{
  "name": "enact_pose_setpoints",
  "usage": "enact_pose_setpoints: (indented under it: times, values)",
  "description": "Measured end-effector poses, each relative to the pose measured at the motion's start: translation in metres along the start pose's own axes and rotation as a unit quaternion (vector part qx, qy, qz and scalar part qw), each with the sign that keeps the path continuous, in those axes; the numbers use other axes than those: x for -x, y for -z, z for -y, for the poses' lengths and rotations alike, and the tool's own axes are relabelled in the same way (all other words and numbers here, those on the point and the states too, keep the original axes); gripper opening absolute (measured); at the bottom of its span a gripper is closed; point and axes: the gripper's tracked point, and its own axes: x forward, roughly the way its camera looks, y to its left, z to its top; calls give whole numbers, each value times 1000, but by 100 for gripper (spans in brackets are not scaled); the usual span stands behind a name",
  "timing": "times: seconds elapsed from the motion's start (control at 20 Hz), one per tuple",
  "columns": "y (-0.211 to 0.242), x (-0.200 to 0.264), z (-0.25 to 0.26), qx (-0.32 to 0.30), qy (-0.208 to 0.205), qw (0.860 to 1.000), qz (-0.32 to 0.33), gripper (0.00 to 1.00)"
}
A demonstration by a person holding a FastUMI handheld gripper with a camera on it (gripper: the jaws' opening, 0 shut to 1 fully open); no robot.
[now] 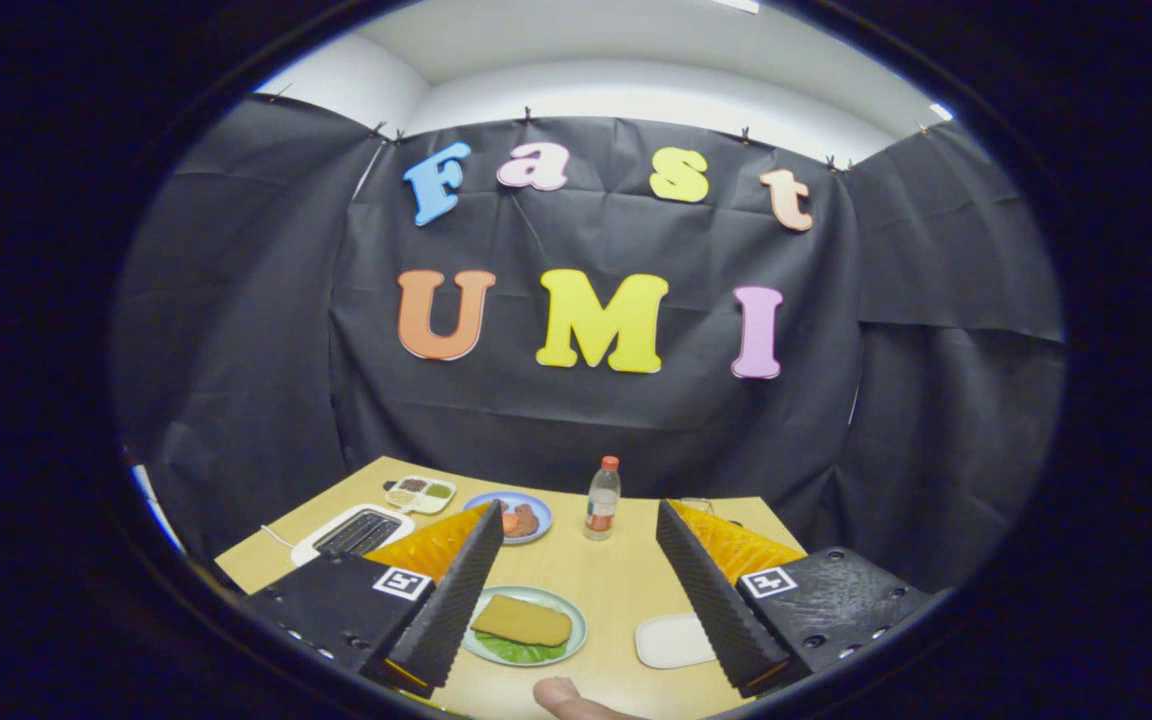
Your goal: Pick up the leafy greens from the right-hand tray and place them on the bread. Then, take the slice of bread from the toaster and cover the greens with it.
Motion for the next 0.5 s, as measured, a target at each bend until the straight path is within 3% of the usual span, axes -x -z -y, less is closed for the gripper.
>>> enact_pose_setpoints:
  times: [0.2, 0.5]
  values:
    - [-19, 30, 2, 5, 8, 998, 55, 96]
    - [2, 49, 4, 8, 2, 999, 43, 96]
